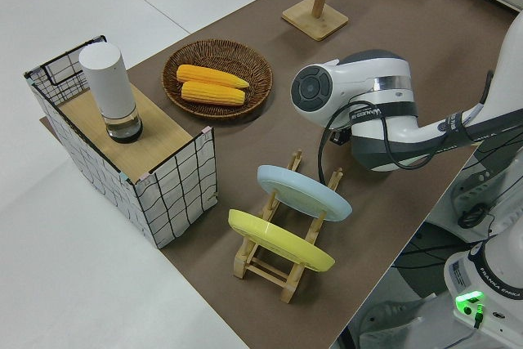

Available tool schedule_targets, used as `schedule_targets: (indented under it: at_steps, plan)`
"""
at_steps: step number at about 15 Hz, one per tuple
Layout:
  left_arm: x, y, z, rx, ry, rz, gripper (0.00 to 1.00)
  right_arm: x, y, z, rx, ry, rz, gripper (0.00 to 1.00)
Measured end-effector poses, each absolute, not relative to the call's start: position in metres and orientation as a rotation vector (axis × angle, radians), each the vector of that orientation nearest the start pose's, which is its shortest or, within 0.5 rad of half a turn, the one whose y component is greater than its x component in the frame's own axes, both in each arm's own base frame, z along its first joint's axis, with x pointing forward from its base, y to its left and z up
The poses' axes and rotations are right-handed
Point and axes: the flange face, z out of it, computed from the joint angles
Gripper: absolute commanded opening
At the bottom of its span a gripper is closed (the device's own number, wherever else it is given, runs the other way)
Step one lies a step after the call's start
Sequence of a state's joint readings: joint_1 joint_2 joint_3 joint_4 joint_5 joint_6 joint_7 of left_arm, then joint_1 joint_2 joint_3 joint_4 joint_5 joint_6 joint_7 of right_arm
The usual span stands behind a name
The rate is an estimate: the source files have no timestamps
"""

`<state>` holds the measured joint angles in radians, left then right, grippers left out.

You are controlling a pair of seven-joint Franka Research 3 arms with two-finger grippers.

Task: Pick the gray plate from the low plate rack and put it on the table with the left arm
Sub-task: 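Carry the gray plate away from the rack and lower it onto the table, then open the left gripper and withdraw it from the plate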

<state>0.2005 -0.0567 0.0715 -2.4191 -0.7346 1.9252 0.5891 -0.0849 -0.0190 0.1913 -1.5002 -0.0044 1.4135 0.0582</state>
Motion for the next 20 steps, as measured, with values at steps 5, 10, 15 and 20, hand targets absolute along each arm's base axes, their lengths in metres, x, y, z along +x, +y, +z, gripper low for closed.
schedule_targets:
  at_steps: [5,10,15,20]
  plan:
    - [0.4347,0.0738,0.3083,2.395,0.115,-0.126,0.00,0.5292,0.0571,0.6542,-3.152,-0.075,0.106,0.990]
    - [0.4352,0.0724,0.3088,2.397,0.101,-0.121,0.71,0.5292,0.0571,0.6542,-3.152,-0.075,0.106,0.990]
    - [0.4376,0.0702,0.3099,2.411,0.085,-0.102,1.00,0.5292,0.0571,0.6542,-3.152,-0.075,0.106,0.987]
    - [0.4406,0.0685,0.3151,2.424,0.061,-0.086,1.00,0.5292,0.0571,0.6542,-3.152,-0.075,0.106,0.987]
